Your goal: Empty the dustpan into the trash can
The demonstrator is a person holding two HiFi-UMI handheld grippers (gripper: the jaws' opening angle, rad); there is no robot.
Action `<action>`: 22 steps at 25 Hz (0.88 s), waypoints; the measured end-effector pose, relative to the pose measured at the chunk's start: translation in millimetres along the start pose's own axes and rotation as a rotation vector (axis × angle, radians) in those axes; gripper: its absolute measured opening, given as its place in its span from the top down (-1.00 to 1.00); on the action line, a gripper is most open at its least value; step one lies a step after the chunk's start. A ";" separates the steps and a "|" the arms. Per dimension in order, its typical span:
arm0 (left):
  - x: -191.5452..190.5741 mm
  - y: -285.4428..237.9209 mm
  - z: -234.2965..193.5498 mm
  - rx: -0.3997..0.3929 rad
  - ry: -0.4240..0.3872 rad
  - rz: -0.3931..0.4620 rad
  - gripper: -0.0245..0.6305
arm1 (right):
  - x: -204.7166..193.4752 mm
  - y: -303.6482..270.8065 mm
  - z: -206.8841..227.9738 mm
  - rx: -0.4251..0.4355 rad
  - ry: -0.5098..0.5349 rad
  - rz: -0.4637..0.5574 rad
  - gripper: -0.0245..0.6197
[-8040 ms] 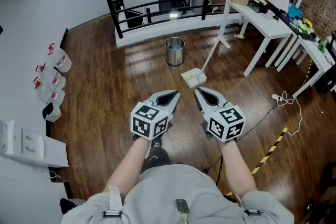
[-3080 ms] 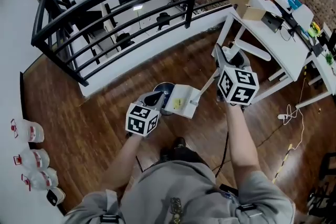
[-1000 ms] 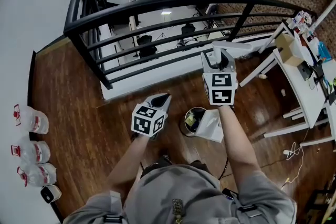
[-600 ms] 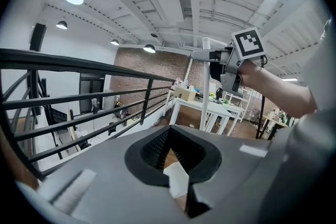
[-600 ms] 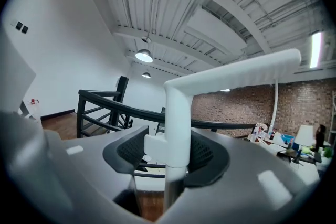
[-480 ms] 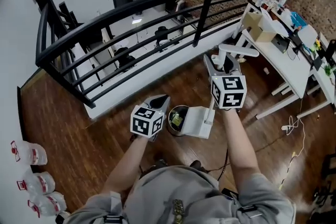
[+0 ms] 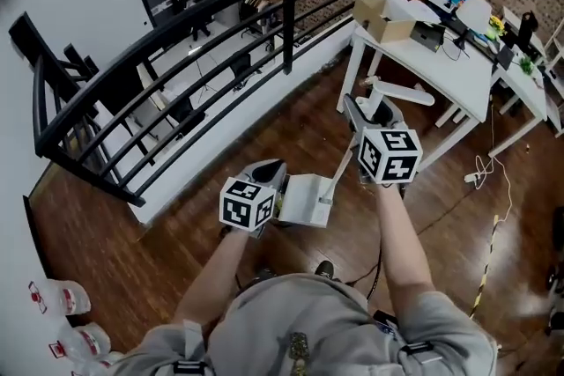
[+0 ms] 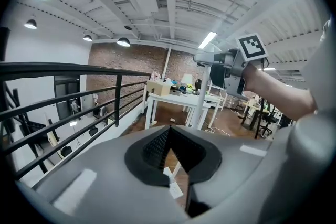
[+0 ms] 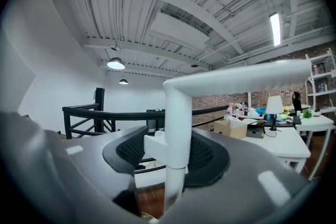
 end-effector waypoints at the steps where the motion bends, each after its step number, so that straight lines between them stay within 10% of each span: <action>1: 1.4 -3.5 8.7 -0.009 -0.008 -0.001 0.91 | -1.1 9.0 5.9 -0.007 -0.013 0.010 0.31; 22: -5.4 -72.0 129.6 -0.083 -0.080 -0.063 0.91 | -17.3 162.5 143.3 -0.205 -0.043 0.090 0.32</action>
Point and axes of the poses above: the fingertips, and each gripper's own axes: y backward along the fingers, z to its right, x out of its top, the point moved 5 cm from there along y, backward along the fingers, and after that the axes turned 13 degrees about x, right-handed, at the moved point
